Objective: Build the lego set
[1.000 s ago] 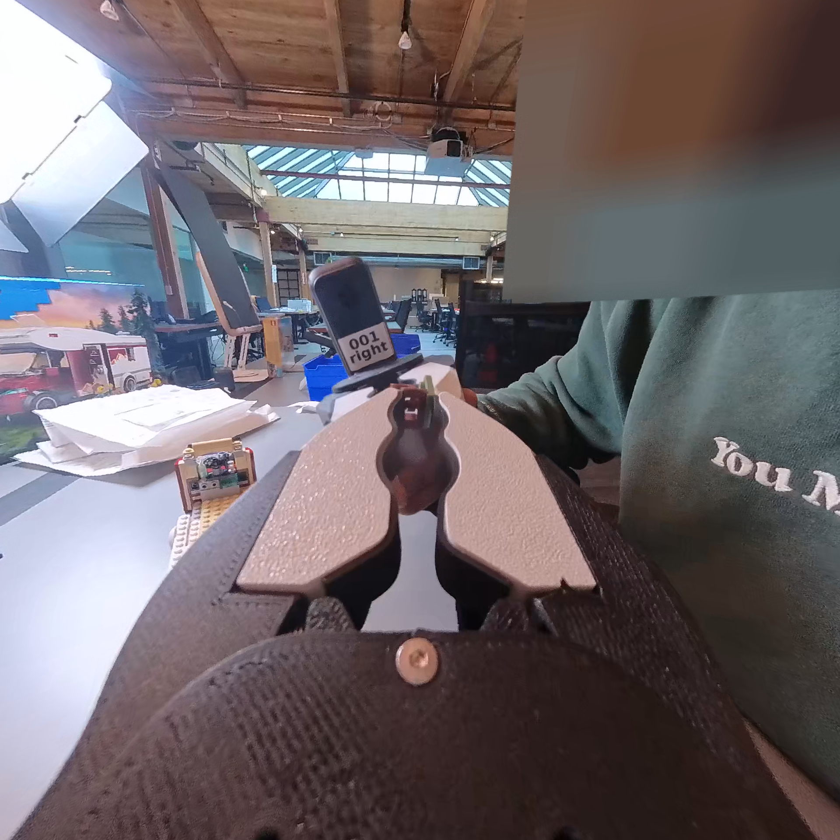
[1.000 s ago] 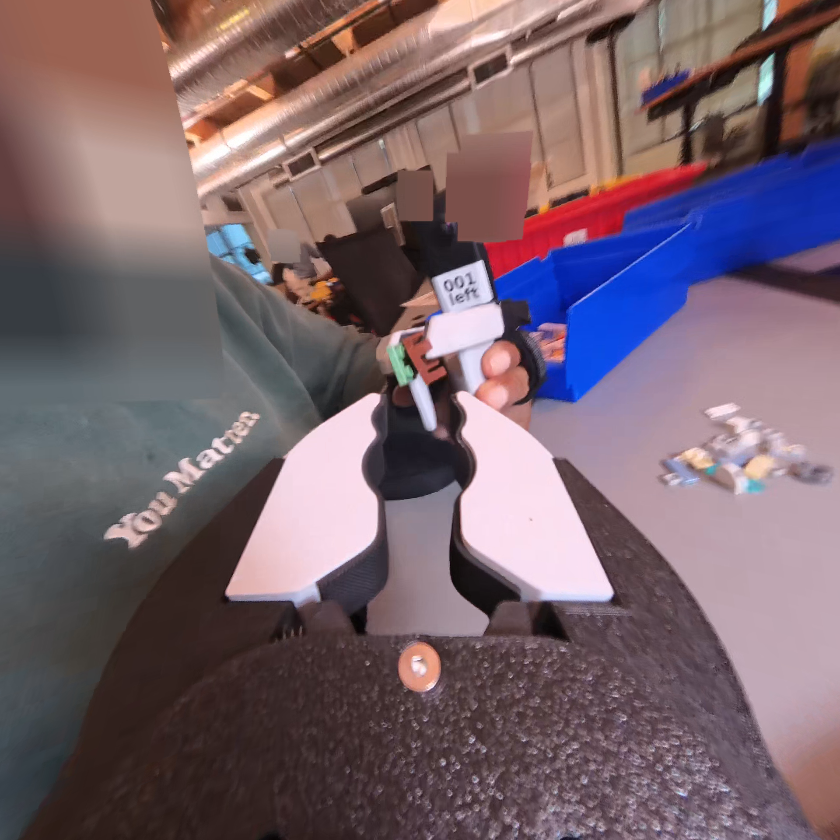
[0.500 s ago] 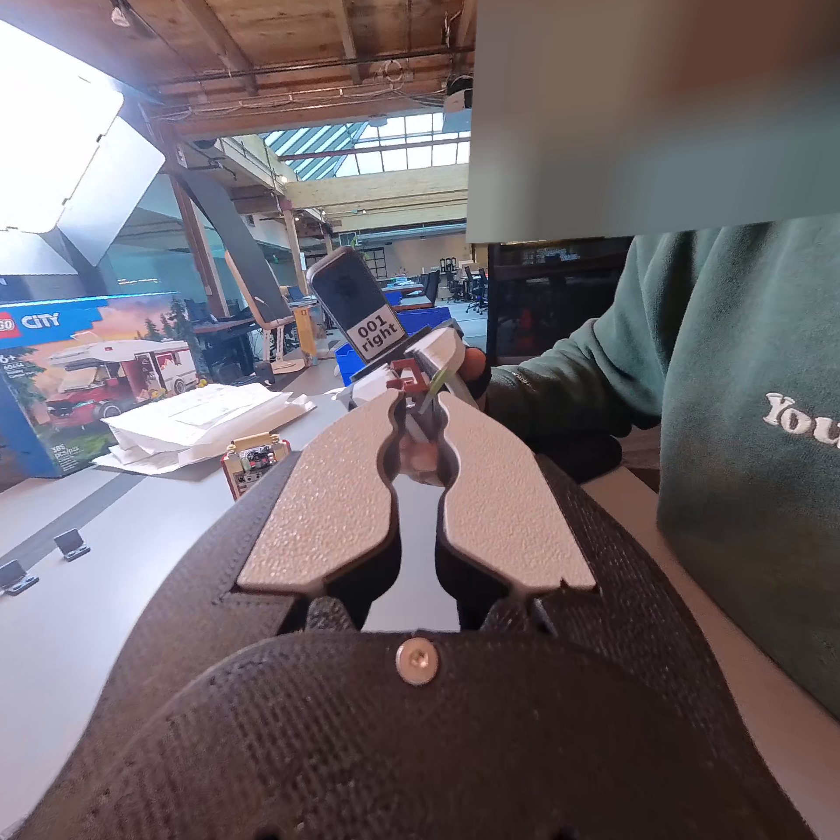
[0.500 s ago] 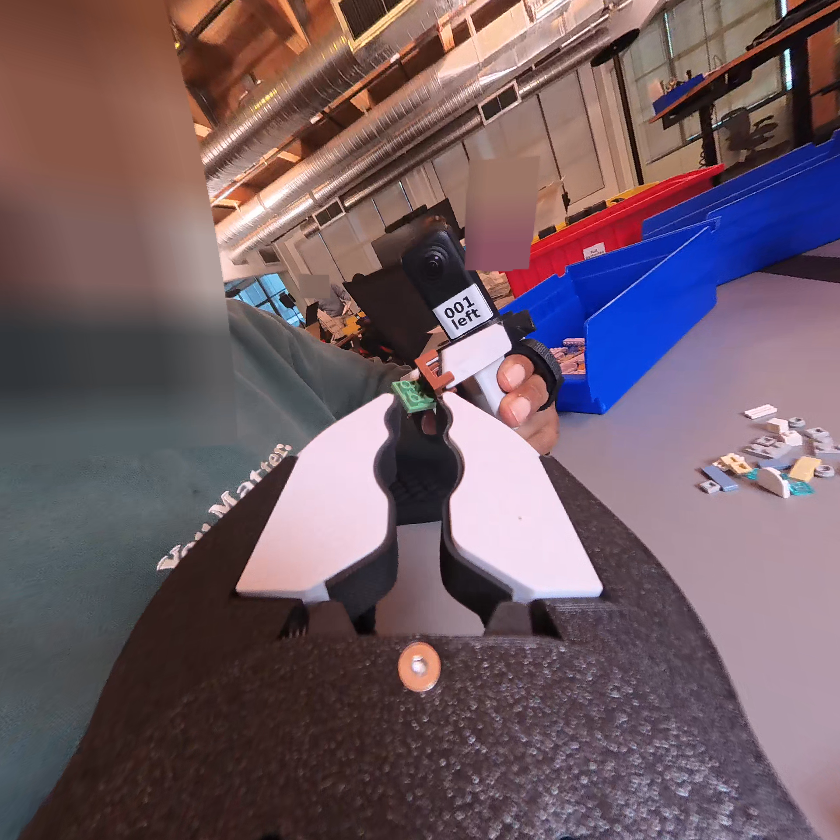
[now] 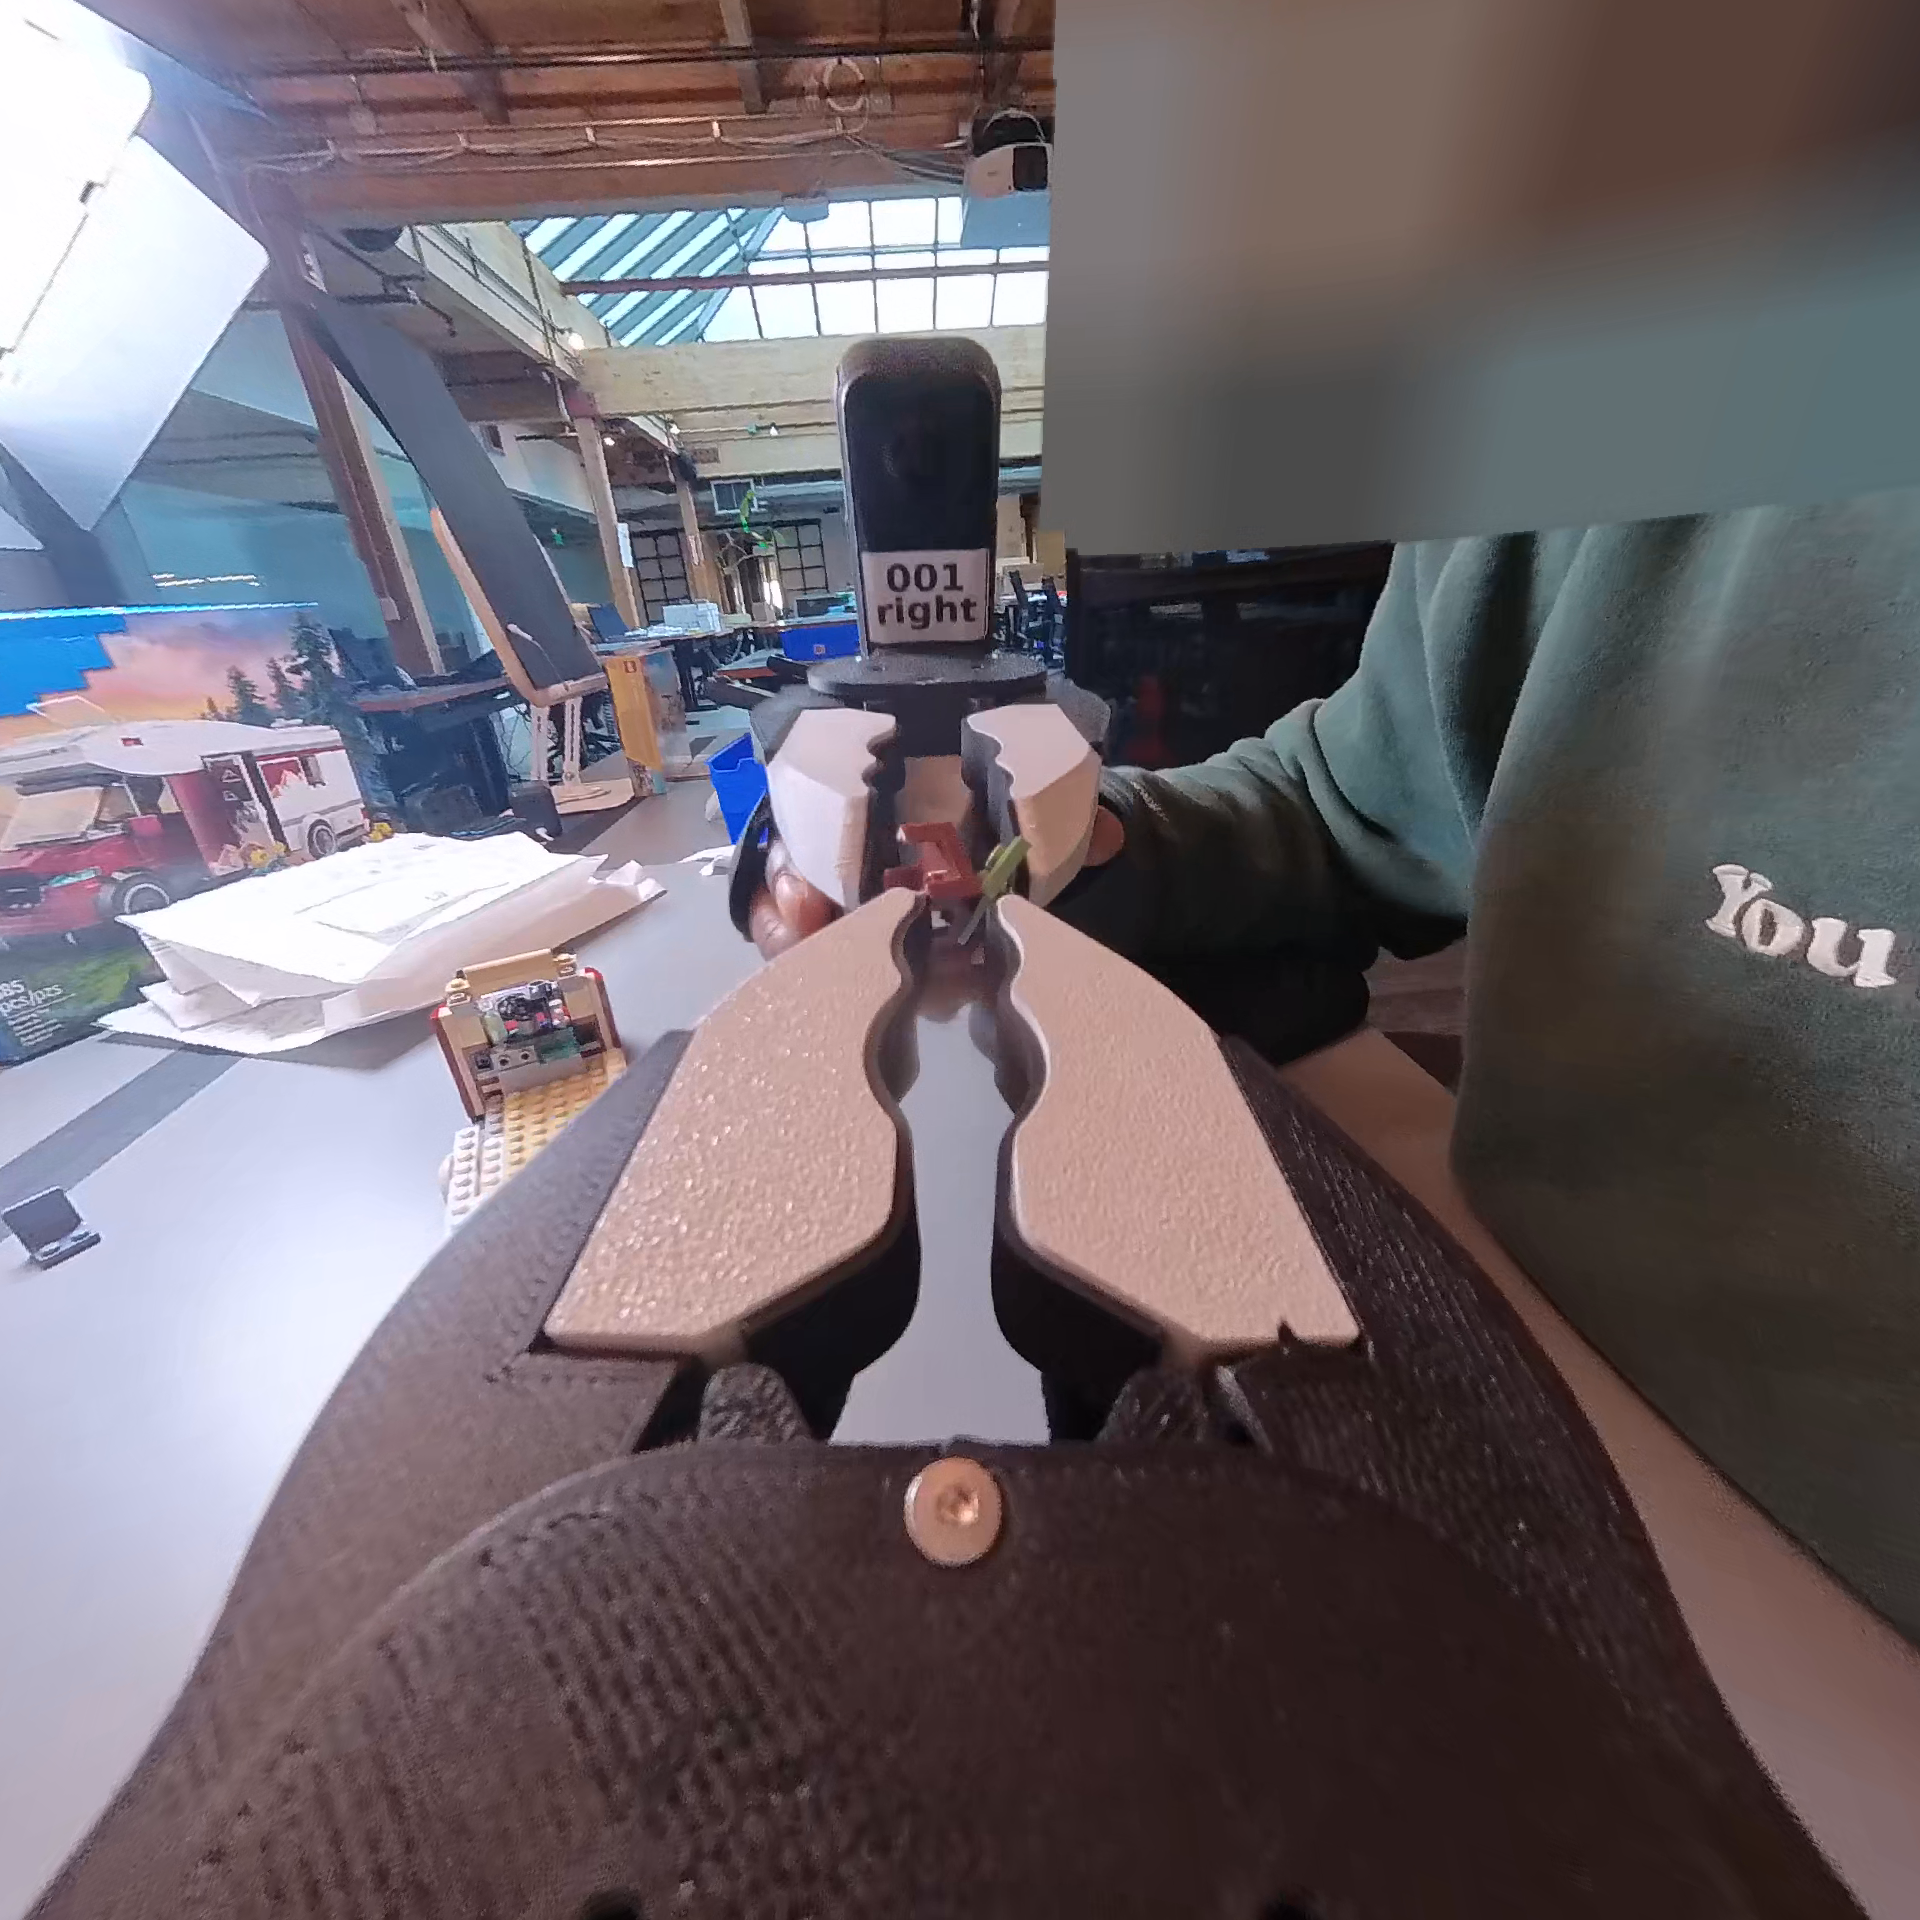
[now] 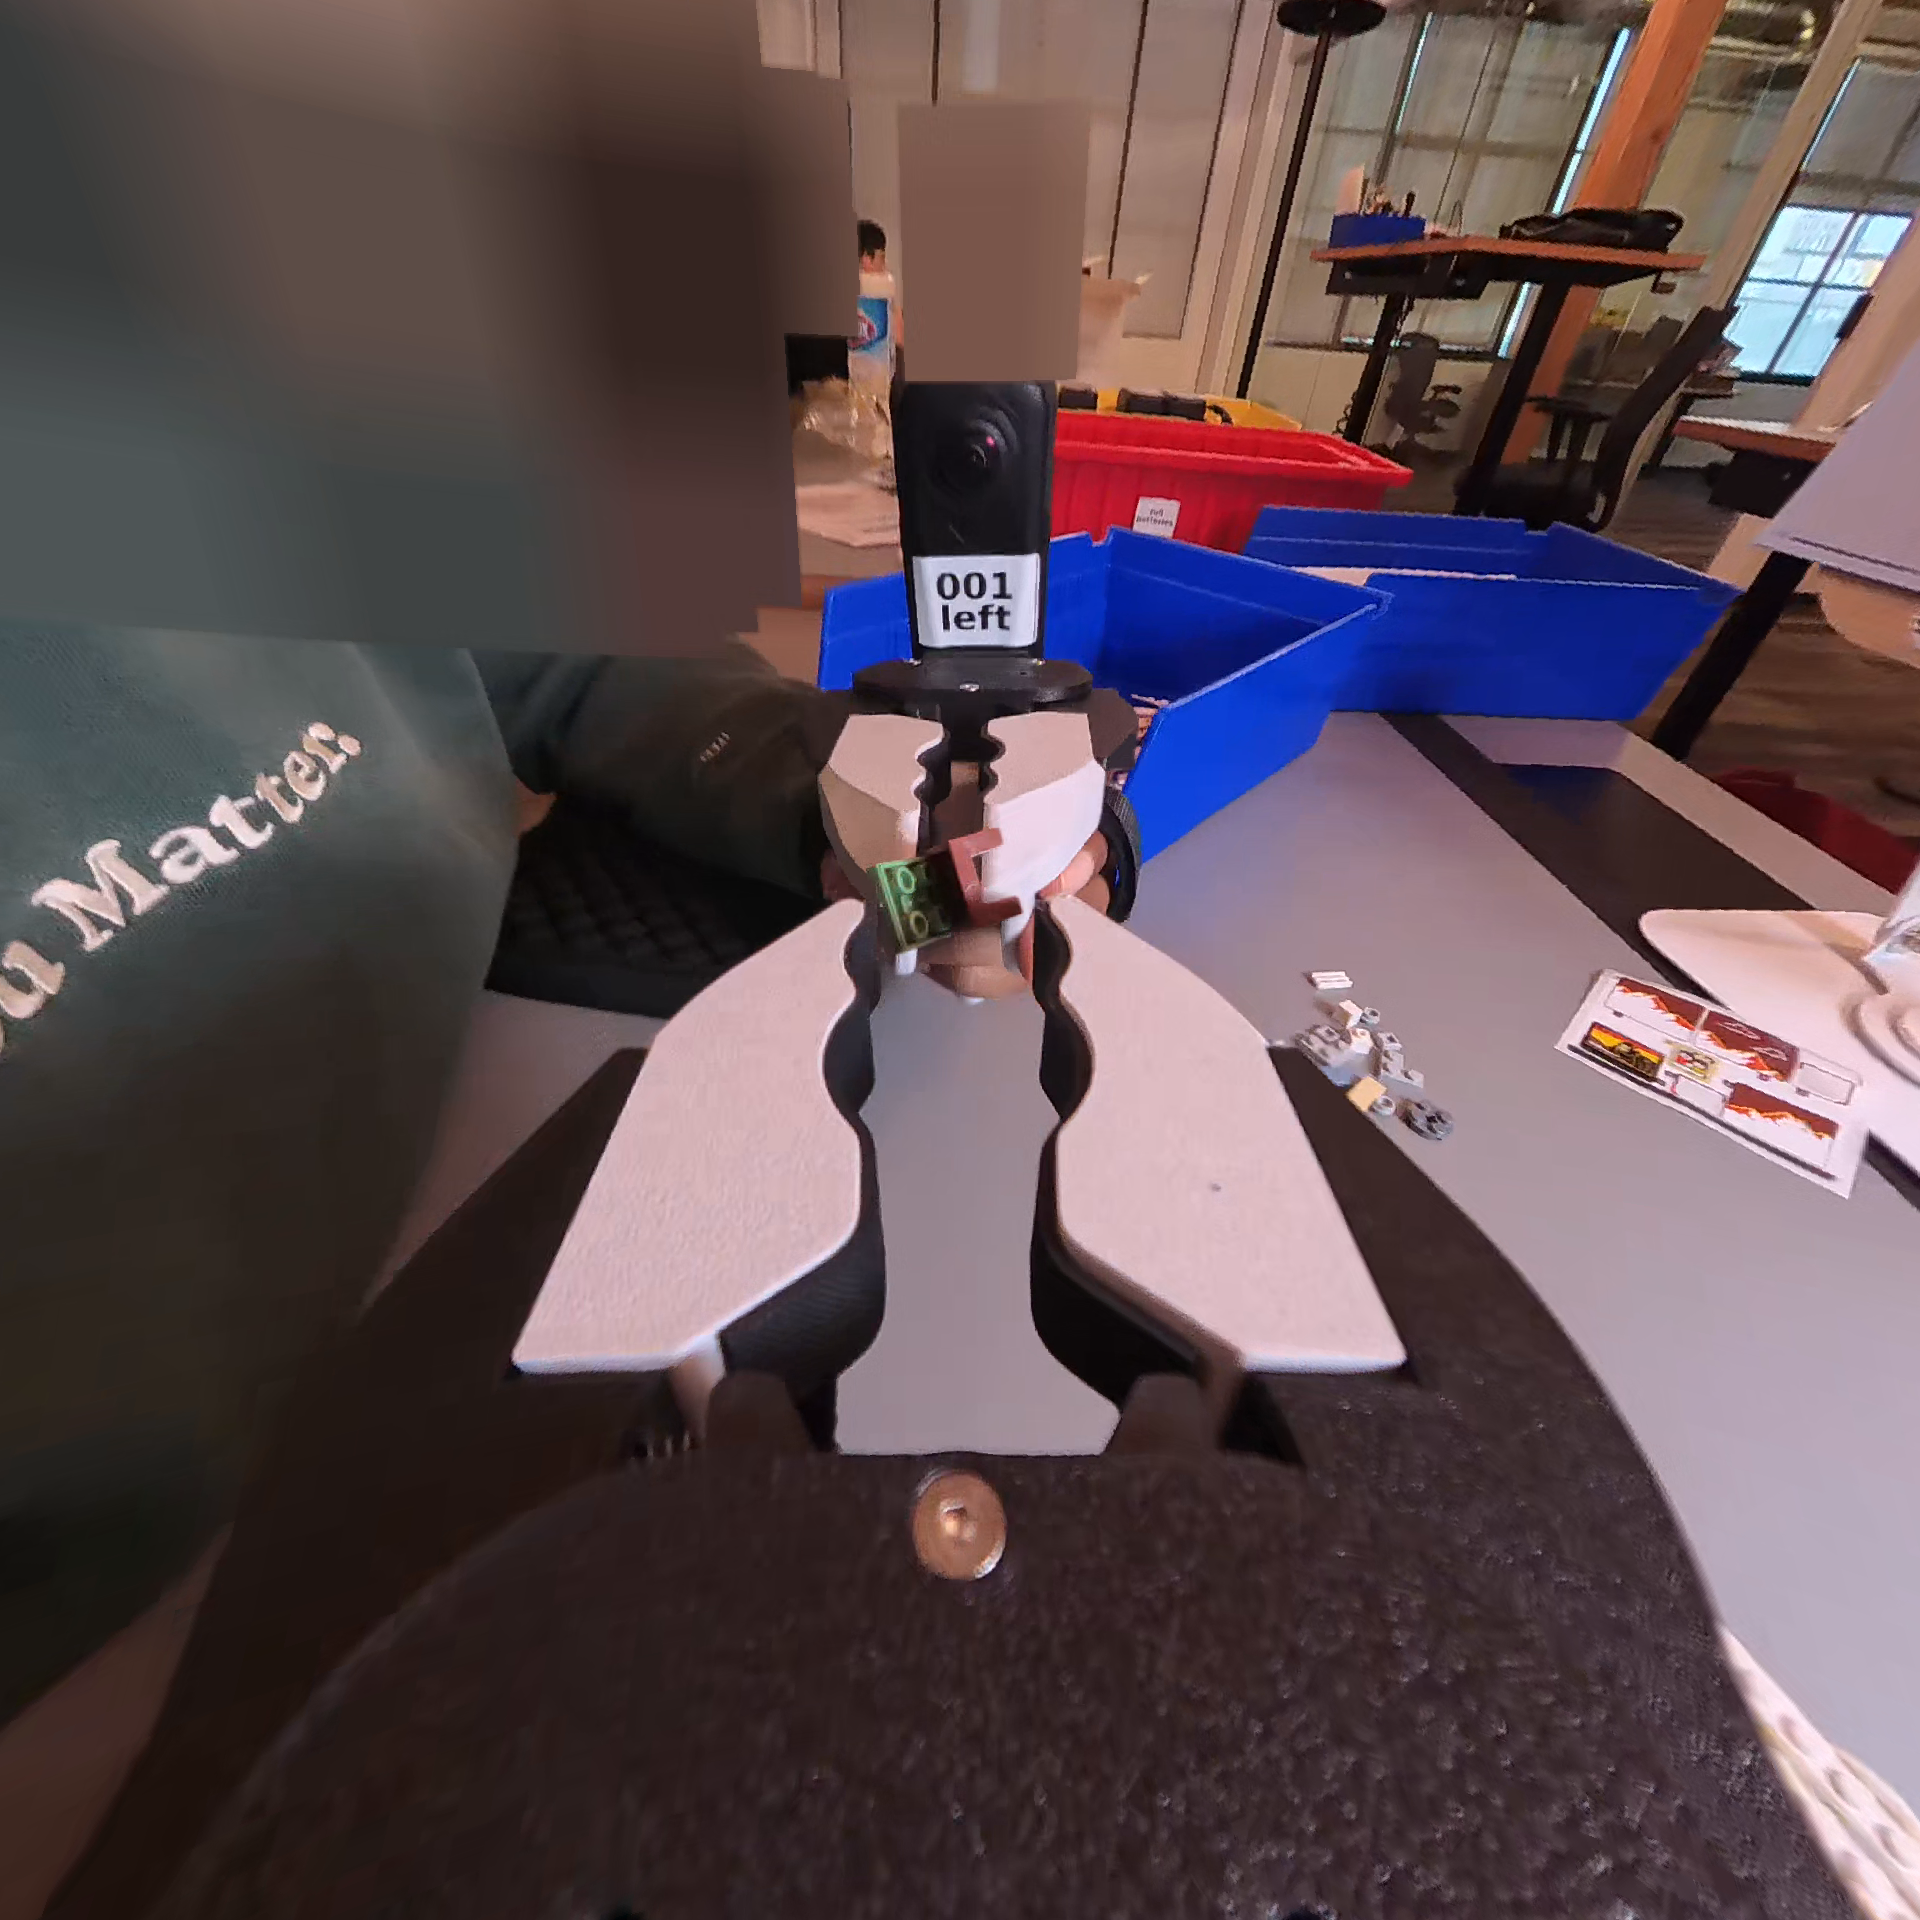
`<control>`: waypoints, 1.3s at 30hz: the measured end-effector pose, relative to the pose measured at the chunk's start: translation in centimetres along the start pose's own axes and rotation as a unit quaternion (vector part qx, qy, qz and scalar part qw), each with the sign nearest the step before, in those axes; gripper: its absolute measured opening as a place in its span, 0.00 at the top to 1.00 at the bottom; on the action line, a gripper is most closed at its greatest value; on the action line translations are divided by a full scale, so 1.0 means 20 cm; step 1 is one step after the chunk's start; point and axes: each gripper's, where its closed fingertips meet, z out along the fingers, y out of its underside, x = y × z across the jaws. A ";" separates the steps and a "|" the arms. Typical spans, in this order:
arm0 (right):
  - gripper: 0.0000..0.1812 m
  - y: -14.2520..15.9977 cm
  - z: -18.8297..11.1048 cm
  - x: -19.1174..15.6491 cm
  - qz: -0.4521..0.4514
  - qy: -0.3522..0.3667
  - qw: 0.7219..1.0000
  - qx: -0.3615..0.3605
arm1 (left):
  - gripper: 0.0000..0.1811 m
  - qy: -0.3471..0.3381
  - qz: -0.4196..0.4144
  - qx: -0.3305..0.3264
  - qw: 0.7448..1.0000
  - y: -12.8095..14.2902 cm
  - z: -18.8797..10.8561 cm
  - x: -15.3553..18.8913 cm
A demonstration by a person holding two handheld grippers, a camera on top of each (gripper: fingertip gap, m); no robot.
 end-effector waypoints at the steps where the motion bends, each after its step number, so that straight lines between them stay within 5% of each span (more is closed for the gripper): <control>1: 0.85 0.01 0.00 -0.01 -0.010 0.000 1.000 -0.007 | 0.95 0.002 0.004 -0.005 1.000 0.01 0.00 0.01; 10: 0.91 0.09 0.00 -0.05 -0.085 0.010 0.994 -0.071 | 0.94 0.051 -0.009 -0.054 0.997 0.08 0.01 0.06; 21: 0.92 0.12 0.02 -0.04 -0.039 0.016 0.998 -0.048 | 0.93 0.033 0.002 -0.077 0.996 0.10 0.00 0.04; 39: 0.91 0.25 0.02 -0.01 -0.147 0.051 0.979 -0.129 | 0.93 0.032 -0.063 -0.202 0.977 0.24 0.00 0.03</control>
